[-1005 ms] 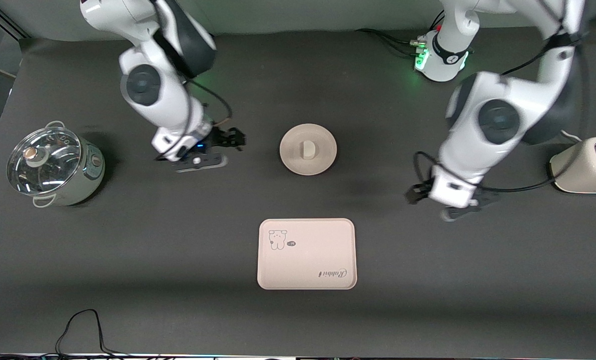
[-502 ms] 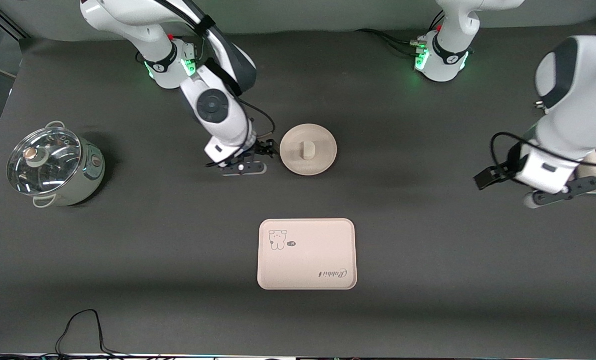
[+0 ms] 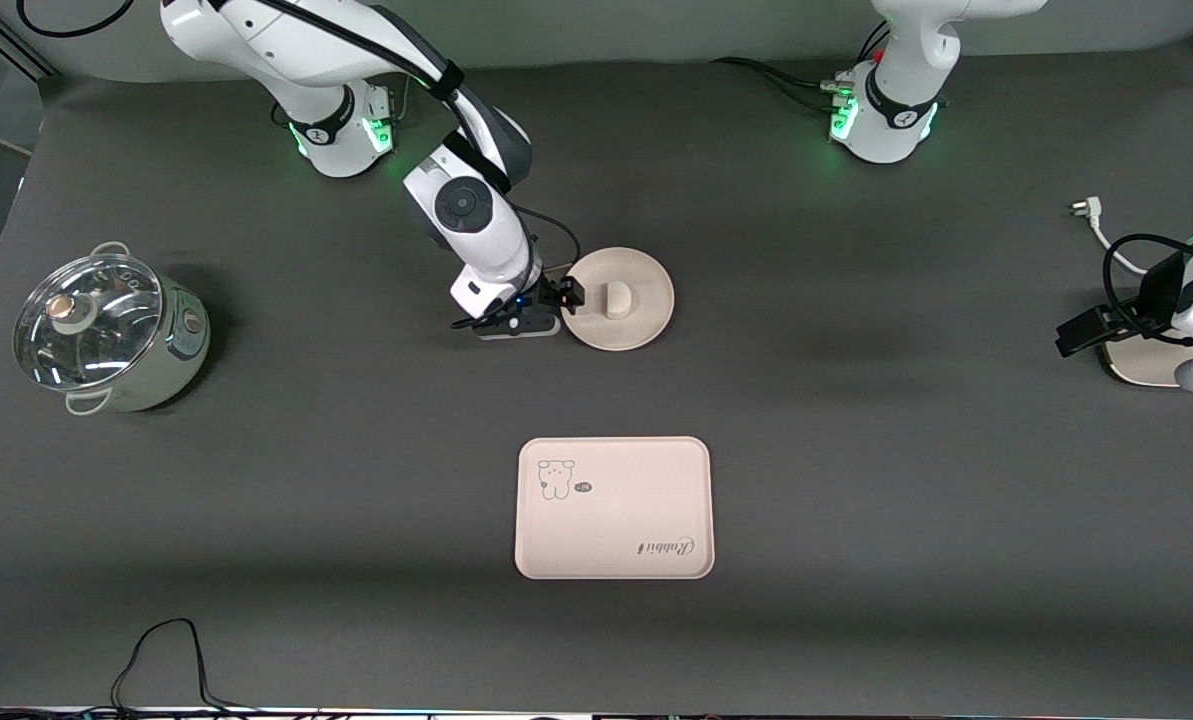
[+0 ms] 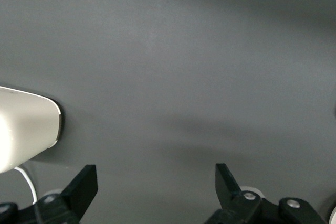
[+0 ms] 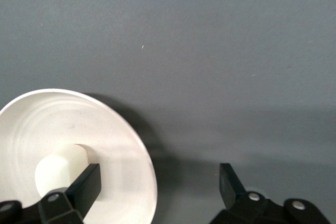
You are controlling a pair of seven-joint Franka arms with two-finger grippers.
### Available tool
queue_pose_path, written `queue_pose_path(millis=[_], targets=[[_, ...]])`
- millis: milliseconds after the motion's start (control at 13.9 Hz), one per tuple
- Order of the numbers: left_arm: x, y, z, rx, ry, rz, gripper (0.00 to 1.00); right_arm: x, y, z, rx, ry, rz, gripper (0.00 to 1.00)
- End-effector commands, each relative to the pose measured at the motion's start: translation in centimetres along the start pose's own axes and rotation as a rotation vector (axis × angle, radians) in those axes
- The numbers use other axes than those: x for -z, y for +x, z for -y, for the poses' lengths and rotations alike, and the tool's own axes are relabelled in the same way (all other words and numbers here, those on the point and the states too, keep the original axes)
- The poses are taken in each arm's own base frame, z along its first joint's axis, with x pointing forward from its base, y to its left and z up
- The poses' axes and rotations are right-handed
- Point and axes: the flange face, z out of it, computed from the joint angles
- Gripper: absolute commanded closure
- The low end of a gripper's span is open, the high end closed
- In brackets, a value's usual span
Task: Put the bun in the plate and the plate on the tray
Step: 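Grip the plate rim with the right gripper while the left gripper withdraws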
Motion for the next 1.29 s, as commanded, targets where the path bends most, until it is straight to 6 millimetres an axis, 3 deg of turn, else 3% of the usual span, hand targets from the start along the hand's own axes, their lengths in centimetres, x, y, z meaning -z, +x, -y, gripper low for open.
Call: queue_pose_path(millis=[0,72,287,502,789,1077,1148,1220], targets=[[1.3,-0.5,-0.9,-0.077,0.009,0.013,0.00,-1.0,-1.2,1.3,-0.009,0.018,-0.019,0.00],[1.4,-0.6,-1.5,-0.088,0.012,0.013,0.00,-1.3,-1.5,1.3,-0.006,0.020,-0.018,0.00],[-1.4,1.8,-3.0,-0.111,0.018,0.047,0.00,-2.6,-1.6,1.2,-0.008,0.030,-0.018,0.01],[-3.8,3.0,-3.4,-0.149,0.021,0.073,0.00,-3.6,-1.7,1.2,-0.004,0.038,-0.021,0.21],[-4.8,3.8,-3.7,-0.168,0.023,0.085,0.00,-5.0,-1.7,1.0,0.006,0.053,-0.029,0.39],[-6.1,4.0,-3.9,-0.171,0.025,0.113,0.00,-5.1,-1.7,1.0,0.005,0.052,-0.028,0.93],[-6.0,4.0,-3.9,-0.171,0.024,0.110,0.00,-5.0,-1.6,0.9,0.006,0.051,-0.028,1.00],[-6.0,4.1,-3.9,-0.171,0.022,0.105,0.00,-4.8,-1.5,0.9,0.005,0.053,-0.031,1.00]])
